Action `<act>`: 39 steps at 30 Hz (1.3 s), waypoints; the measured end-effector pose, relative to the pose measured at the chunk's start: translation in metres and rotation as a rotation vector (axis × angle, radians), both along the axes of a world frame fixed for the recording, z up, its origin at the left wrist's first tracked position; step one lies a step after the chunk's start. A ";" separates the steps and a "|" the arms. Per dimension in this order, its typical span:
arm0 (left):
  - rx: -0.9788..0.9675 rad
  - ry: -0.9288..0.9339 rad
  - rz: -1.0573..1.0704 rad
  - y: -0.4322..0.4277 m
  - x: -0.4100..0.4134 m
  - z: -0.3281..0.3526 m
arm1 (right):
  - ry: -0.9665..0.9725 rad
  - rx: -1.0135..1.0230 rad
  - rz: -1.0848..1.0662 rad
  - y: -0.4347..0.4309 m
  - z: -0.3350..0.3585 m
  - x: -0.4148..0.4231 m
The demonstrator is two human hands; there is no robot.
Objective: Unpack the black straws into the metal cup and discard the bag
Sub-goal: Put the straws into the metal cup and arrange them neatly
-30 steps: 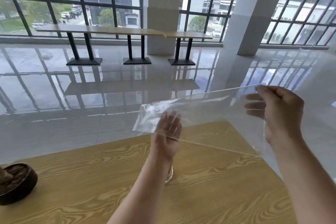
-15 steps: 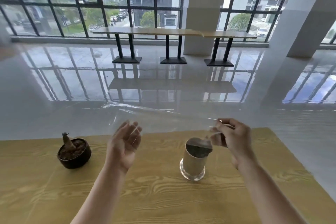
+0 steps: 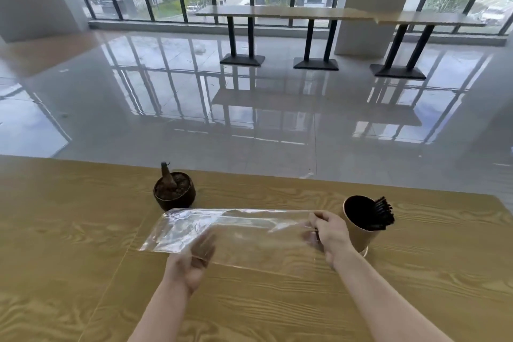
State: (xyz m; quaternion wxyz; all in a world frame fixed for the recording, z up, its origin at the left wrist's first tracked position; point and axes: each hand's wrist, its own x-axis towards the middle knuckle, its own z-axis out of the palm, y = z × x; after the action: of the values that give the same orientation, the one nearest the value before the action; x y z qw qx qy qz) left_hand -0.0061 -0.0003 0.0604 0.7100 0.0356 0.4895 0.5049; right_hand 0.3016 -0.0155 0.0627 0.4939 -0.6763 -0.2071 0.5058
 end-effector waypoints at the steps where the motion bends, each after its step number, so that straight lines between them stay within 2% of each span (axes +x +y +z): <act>1: -0.043 -0.010 -0.003 -0.004 -0.007 -0.010 | 0.017 -0.048 0.008 0.001 -0.012 -0.006; 7: -0.200 0.036 -0.009 -0.007 -0.037 -0.051 | 0.037 -0.176 0.059 0.001 -0.058 -0.028; 12: -0.273 0.132 -0.098 0.001 -0.050 -0.078 | 0.043 -0.229 0.011 0.005 -0.079 -0.040; 17: -0.396 0.353 -0.204 -0.005 -0.059 -0.091 | 0.018 -0.258 -0.094 0.005 -0.091 -0.047; 20: -0.398 0.485 -0.199 -0.023 -0.059 -0.093 | -0.055 -0.251 -0.058 0.002 -0.097 -0.044; 22: -0.360 0.649 -0.171 -0.034 -0.058 -0.094 | -0.204 -0.255 0.032 0.001 -0.102 -0.043; 26: -0.205 1.305 -0.272 -0.056 -0.051 -0.090 | -0.581 -0.258 0.294 0.003 -0.099 -0.041; 30: -0.013 1.680 -0.358 -0.068 -0.028 -0.076 | -0.847 -0.223 0.488 -0.005 -0.094 -0.038; 35: 0.276 1.890 -0.685 -0.065 0.006 -0.068 | -0.922 -0.152 0.588 -0.021 -0.074 -0.026; 39: 0.402 1.818 -0.765 -0.058 0.041 -0.059 | -0.811 -0.026 0.416 -0.053 -0.049 -0.003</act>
State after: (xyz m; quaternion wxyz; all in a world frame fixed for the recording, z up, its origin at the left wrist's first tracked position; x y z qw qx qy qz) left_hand 0.0346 -0.0583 0.0012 0.1624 0.6813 0.7071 0.0974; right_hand 0.2983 -0.0686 0.0136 0.2523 -0.7699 -0.5089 0.2910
